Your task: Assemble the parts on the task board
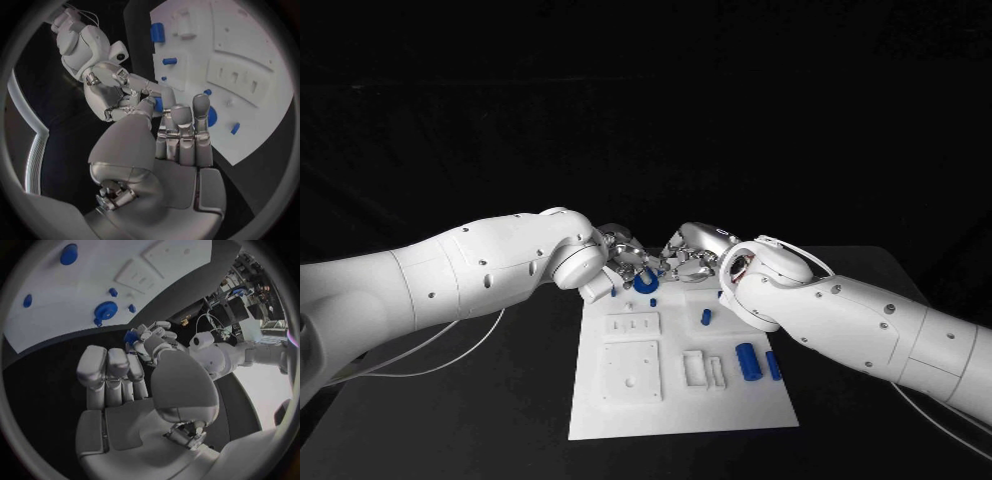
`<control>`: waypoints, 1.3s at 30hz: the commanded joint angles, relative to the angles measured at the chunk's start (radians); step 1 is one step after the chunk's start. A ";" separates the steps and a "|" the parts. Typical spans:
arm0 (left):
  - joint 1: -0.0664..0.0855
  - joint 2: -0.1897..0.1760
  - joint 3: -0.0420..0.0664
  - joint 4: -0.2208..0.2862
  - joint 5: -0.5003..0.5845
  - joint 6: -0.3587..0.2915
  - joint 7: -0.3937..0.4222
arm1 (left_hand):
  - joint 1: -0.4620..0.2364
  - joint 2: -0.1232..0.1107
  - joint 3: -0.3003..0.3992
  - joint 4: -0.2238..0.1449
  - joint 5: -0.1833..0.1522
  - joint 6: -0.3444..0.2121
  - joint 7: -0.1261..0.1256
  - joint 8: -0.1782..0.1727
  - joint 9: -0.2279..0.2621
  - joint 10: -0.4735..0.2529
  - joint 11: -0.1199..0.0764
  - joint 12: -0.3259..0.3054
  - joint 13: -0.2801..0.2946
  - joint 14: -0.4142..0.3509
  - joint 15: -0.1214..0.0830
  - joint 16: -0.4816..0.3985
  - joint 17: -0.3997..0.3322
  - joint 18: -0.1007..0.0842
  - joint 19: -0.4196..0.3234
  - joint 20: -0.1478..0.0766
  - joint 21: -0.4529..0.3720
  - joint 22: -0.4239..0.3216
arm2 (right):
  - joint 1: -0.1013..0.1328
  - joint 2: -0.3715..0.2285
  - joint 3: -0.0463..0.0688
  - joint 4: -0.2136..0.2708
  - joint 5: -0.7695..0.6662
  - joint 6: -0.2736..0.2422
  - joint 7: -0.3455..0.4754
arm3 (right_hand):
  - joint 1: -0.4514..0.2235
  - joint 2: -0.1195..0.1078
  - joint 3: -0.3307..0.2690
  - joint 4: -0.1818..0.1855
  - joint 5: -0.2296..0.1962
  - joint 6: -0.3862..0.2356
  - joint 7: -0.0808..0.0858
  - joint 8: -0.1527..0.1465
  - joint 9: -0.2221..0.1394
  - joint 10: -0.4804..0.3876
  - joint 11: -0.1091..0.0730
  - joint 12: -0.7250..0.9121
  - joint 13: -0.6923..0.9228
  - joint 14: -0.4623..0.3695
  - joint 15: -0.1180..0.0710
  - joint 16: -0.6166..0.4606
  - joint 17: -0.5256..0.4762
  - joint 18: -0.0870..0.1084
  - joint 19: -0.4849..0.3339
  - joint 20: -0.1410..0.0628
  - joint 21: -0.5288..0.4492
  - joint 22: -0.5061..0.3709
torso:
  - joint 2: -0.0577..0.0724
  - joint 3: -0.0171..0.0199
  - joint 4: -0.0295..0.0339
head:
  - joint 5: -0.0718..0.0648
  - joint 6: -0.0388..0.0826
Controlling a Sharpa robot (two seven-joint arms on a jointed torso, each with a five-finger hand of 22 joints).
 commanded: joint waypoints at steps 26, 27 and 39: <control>-0.001 -0.005 0.000 0.005 0.028 -0.011 0.007 | -0.060 -0.052 0.197 -0.074 0.086 0.056 -0.037 0.006 0.470 0.051 -0.019 0.067 0.017 0.025 -0.012 0.068 0.066 -0.020 0.031 -0.013 -0.049 0.074 | -0.012 -0.006 0.000 0.001 0.007 0.002 0.013 | -0.021 -0.023 -0.037 0.025 0.026 -0.061 0.019 0.007 -0.017 -0.013 0.015 -0.012 -0.010 -0.002 0.014 -0.009 -0.004 -0.004 0.060 0.009 -0.007 0.130 | -0.002 0.0010 -0.0011 | 0.001 -0.008; -0.001 -0.005 0.000 0.004 0.030 -0.013 0.007 | -0.062 -0.057 0.202 -0.077 0.114 0.059 -0.038 0.006 0.475 0.051 -0.020 0.072 0.018 0.027 -0.013 0.074 0.074 -0.020 0.032 -0.014 -0.050 0.075 | -0.012 -0.008 0.000 0.002 0.011 -0.002 0.015 | -0.022 -0.030 -0.056 0.032 0.053 -0.085 0.025 0.006 -0.023 -0.013 0.021 -0.013 -0.011 -0.002 0.019 -0.009 -0.004 -0.002 0.060 0.012 -0.009 0.129 | -0.002 0.0012 -0.0014 | 0.000 -0.008; -0.003 -0.009 0.000 -0.006 0.045 -0.039 -0.022 | -0.091 -0.067 0.235 -0.101 0.140 0.071 -0.041 0.004 0.503 0.051 -0.023 0.101 0.015 0.037 -0.015 0.103 0.110 -0.020 0.043 -0.015 -0.057 0.097 | -0.025 -0.068 0.001 0.046 0.057 -0.064 0.056 | 0.035 -0.051 -0.264 0.108 0.135 -0.333 0.067 0.001 -0.033 -0.028 0.049 -0.016 -0.030 -0.005 0.040 -0.007 -0.008 0.015 0.061 0.038 -0.014 0.129 | -0.002 0.0012 0.0002 | 0.001 -0.012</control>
